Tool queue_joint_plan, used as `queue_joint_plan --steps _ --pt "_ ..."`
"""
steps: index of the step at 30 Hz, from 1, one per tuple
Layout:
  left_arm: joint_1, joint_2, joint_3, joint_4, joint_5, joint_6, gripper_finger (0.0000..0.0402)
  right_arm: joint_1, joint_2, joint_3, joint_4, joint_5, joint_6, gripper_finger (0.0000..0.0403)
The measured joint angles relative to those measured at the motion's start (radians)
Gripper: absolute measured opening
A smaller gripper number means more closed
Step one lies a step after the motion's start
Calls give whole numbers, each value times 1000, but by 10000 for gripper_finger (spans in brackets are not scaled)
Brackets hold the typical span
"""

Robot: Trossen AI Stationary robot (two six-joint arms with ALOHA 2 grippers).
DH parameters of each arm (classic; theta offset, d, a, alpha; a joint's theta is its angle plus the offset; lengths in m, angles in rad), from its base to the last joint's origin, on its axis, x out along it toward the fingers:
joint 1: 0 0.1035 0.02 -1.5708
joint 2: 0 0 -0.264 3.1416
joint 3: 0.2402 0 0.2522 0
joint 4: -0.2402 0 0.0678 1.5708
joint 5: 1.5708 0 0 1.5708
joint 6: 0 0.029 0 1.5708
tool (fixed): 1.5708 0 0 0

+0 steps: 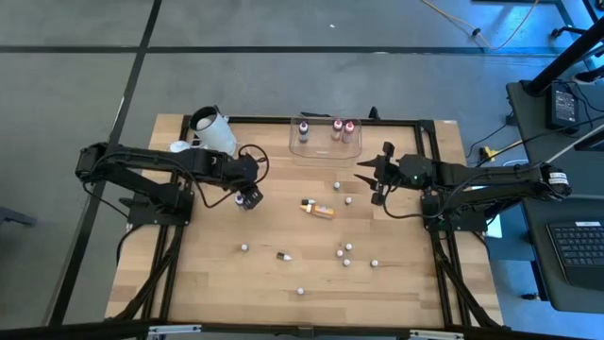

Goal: Pick & Place food coloring
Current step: Put the large blue food coloring bottle into the transparent container

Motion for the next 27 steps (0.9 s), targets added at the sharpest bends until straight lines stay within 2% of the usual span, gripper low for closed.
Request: queue_joint_plan --steps 4,12,14,19,27 --pt "0 0 0 -1 -3 -9 176 0 0 0 0 0 0 163" --pt "0 0 -1 -75 -1 -98 243 0 0 0 -1 0 0 163" --pt "0 0 -1 -91 35 -93 253 0 0 0 -1 0 0 163" --pt "0 0 -1 -107 125 -64 257 0 0 0 -1 0 0 163" --pt "0 16 -1 -138 91 -112 254 0 13 0 0 0 0 163"
